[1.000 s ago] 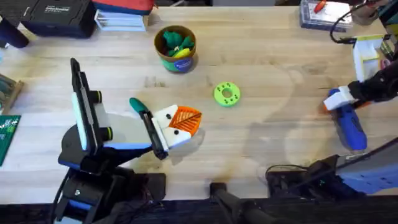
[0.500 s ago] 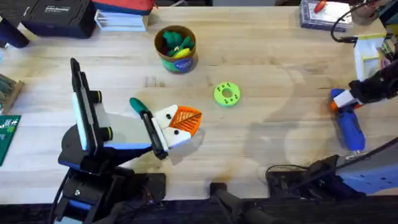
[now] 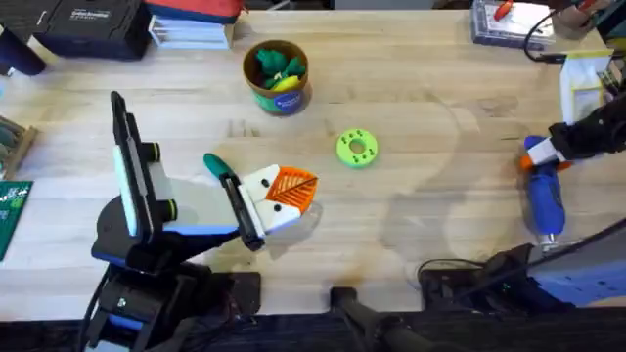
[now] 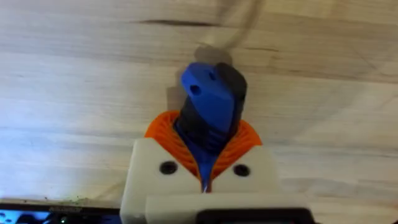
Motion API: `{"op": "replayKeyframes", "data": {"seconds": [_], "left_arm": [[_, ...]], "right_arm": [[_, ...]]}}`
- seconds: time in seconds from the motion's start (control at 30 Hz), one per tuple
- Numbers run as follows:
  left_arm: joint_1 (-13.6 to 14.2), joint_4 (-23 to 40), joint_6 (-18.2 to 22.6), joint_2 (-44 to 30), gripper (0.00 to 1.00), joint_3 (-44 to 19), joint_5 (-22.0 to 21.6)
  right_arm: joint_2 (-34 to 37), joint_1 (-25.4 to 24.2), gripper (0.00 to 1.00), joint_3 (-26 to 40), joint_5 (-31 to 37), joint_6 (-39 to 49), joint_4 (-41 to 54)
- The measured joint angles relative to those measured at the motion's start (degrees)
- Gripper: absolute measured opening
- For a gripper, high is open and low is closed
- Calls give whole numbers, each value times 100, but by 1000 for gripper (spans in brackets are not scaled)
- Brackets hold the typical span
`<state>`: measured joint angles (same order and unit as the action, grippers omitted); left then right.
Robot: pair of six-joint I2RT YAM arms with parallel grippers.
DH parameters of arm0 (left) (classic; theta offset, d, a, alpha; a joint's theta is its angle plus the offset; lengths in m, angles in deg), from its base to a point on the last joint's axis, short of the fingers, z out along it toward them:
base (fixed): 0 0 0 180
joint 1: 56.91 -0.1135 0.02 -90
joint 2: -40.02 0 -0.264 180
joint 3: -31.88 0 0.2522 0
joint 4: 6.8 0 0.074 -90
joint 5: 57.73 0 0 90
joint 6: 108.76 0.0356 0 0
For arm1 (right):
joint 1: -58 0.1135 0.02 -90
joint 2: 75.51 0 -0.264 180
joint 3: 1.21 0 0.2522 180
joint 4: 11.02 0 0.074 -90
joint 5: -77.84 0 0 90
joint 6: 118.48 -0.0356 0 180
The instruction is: Pick up the gripper from the table and insert it into the empty holder that is missing its gripper. Then pick up a screw, insert it into the mounting hole, and use the screwdriver to tighten it. Finally, clean up the table by picking up the vegetable and placing it into the bucket.
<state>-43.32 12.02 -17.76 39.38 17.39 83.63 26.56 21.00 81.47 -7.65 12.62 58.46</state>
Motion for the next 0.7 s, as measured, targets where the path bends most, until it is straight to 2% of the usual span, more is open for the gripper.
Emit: {"op": "replayKeyframes", "data": {"seconds": [0.27,0.47,0.7], "left_arm": [[0,0,2,1,6,0,0],[0,0,1,0,6,0,0],[0,0,2,2,6,0,0]], "right_arm": [[-1145,99,30,-2,-237,-592,-266],[-2292,178,30,-2,-476,-1543,-878],[-3397,521,30,-2,-871,-2320,-1071]]}}
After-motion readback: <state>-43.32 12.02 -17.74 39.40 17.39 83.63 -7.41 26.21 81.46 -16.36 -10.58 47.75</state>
